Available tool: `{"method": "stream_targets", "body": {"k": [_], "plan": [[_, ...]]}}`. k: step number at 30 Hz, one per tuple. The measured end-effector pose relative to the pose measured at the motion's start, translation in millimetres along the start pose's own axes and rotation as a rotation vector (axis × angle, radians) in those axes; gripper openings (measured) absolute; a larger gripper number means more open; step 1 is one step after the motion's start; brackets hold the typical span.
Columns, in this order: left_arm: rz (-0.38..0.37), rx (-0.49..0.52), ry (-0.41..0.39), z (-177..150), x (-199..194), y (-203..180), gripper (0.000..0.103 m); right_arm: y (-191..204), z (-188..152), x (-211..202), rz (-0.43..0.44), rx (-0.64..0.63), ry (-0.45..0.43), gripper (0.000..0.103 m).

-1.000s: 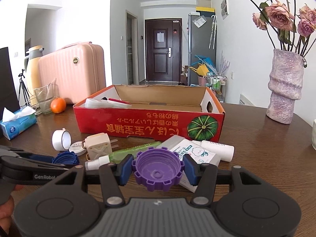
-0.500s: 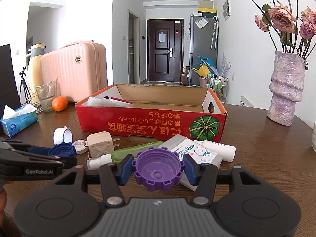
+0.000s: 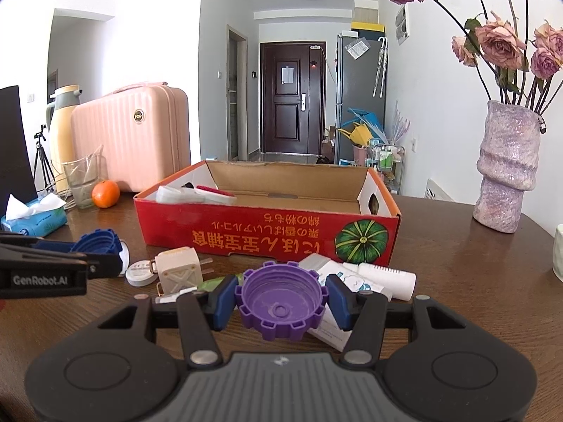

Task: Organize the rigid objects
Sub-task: 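Carry the blue and purple caps over the red box with both tools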

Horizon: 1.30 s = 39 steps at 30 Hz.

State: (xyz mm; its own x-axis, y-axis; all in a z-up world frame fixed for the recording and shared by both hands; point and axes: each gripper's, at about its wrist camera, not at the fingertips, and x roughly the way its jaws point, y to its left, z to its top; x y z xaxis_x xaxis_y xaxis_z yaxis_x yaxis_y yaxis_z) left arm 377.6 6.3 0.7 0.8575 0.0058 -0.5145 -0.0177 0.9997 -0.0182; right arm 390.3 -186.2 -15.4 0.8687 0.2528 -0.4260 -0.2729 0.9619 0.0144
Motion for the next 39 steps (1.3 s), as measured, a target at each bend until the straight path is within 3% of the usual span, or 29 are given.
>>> {"method": "stream_targets", "body": {"k": [19,39], "plan": [[-0.012,-0.064,-0.119,45.1,-2.8,-15.6,0.053,-8.6,31.9,12.8,-0.023,0.052,-0.057,0.054],[-0.018,-0.095,-0.152,88.5,49.0,-31.9,0.053,-23.0,62.3,57.0,-0.049,0.089,-0.077,0.054]]}}
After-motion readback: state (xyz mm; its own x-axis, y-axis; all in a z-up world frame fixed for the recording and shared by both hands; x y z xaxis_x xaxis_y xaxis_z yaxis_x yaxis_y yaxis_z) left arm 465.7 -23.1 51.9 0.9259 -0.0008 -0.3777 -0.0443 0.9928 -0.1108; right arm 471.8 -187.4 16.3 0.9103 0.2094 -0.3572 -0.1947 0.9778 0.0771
